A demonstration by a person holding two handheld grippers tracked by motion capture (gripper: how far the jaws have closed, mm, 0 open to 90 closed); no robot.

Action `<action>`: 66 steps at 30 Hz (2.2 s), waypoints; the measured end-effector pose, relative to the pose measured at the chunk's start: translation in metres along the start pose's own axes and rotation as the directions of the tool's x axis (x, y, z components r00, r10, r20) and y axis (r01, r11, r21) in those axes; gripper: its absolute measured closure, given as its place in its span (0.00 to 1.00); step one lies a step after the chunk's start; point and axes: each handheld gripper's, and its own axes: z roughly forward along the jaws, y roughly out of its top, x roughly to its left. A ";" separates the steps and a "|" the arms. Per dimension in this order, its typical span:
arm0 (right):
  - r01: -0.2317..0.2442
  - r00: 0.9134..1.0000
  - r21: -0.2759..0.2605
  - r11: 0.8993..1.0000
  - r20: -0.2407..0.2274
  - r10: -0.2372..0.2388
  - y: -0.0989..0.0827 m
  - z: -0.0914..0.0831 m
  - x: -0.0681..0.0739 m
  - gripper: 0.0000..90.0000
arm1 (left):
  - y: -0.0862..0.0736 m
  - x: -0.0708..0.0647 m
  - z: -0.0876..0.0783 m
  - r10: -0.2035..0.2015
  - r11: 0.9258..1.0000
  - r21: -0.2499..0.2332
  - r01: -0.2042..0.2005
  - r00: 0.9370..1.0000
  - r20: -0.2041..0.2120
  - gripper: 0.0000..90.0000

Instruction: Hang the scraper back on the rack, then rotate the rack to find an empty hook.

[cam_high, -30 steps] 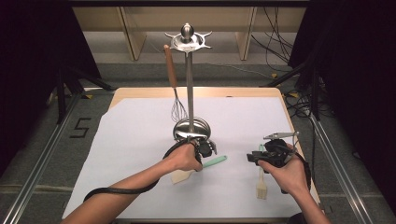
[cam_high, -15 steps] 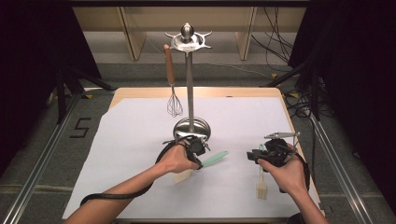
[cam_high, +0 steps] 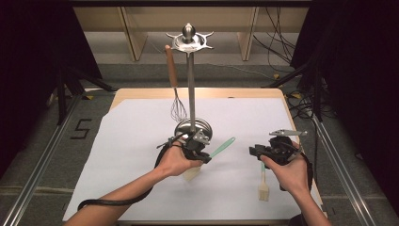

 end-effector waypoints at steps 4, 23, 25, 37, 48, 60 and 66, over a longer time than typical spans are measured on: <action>-0.004 1.000 -0.086 0.996 -0.012 0.003 0.001 0.003 0.004 0.72 | 0.006 0.001 -0.010 0.014 1.000 -0.020 -0.014 1.000 -0.011 0.89; -0.105 0.975 -0.208 0.972 -0.215 0.060 0.025 -0.015 0.034 0.63 | 0.011 -0.020 -0.031 -0.033 0.981 -0.193 0.029 0.999 -0.022 0.89; -0.082 0.975 -0.205 0.975 -0.222 0.035 0.032 -0.016 0.038 0.63 | 0.011 -0.019 -0.034 -0.024 0.981 -0.193 0.017 0.999 -0.032 0.89; -0.120 0.966 -0.151 0.981 -0.246 0.080 0.049 0.004 0.050 0.76 | 0.009 -0.025 -0.034 -0.032 0.976 -0.218 0.024 0.999 -0.032 0.89; -0.014 0.948 -0.132 0.991 -0.318 -0.029 0.056 -0.007 0.063 0.93 | 0.008 -0.018 -0.031 0.011 0.973 -0.231 0.010 0.996 0.089 0.64; 0.128 0.874 -0.169 0.977 -0.447 -0.191 0.056 -0.012 0.068 0.93 | 0.015 -0.008 -0.037 0.026 0.955 -0.288 0.071 0.947 0.320 0.64; 0.102 0.863 -0.154 0.983 -0.477 -0.165 0.056 -0.014 0.072 0.93 | 0.013 -0.005 -0.038 0.022 0.951 -0.295 0.091 0.933 0.358 0.84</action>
